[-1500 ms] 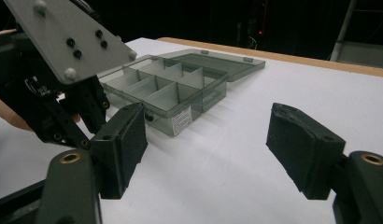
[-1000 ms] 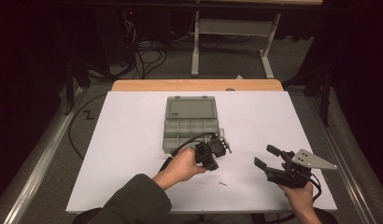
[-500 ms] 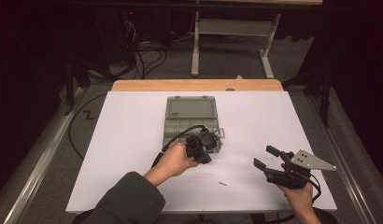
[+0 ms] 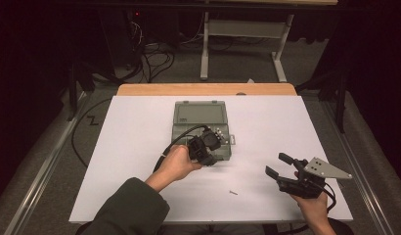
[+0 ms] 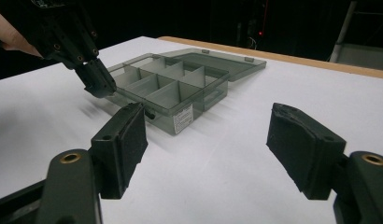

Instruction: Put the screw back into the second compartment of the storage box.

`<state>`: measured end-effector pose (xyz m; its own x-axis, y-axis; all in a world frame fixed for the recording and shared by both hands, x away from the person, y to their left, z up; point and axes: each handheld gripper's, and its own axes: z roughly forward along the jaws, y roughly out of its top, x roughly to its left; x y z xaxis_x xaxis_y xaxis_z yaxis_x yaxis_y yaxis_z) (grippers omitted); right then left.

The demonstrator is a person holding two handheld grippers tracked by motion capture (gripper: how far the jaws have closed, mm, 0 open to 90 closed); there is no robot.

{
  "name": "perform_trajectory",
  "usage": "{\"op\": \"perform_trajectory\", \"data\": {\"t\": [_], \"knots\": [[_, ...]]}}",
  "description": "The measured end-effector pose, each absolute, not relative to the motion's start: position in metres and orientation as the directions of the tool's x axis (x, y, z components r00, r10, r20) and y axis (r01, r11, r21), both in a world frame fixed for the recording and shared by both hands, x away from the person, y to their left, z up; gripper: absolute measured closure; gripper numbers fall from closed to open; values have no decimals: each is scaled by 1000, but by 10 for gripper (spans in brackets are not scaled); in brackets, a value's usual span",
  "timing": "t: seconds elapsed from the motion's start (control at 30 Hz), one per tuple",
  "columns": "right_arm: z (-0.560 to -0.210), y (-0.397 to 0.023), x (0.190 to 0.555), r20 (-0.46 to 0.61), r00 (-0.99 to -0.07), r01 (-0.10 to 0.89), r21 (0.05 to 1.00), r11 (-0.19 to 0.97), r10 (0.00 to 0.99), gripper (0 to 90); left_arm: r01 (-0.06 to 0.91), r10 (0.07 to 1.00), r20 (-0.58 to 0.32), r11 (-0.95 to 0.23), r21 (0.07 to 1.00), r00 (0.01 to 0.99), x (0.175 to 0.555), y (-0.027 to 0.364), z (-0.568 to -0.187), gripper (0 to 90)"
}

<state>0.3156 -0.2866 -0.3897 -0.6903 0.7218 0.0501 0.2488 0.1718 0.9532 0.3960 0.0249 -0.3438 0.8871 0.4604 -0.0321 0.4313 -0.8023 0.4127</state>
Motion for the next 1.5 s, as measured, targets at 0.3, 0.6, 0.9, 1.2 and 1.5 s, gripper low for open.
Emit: {"op": "perform_trajectory", "data": {"t": [0.3,0.6,0.9,1.2,1.5], "knots": [[-390,-287,316,53,-690,252,953,171,722,302,458,491,-29,-786,416,870,403,33,-340,869],[-390,-287,316,53,-689,252,953,171,723,301,494,532,-32,-759,425,846,413,44,-335,869],[-389,-287,316,58,-687,254,953,165,724,302,534,577,-39,-726,433,816,425,55,-335,869],[-389,-287,316,61,-687,256,953,163,724,302,574,617,-55,-691,439,785,438,65,-334,868],[-389,-287,316,63,-687,257,953,160,724,302,601,646,-54,-673,431,761,450,71,-334,868]]}}
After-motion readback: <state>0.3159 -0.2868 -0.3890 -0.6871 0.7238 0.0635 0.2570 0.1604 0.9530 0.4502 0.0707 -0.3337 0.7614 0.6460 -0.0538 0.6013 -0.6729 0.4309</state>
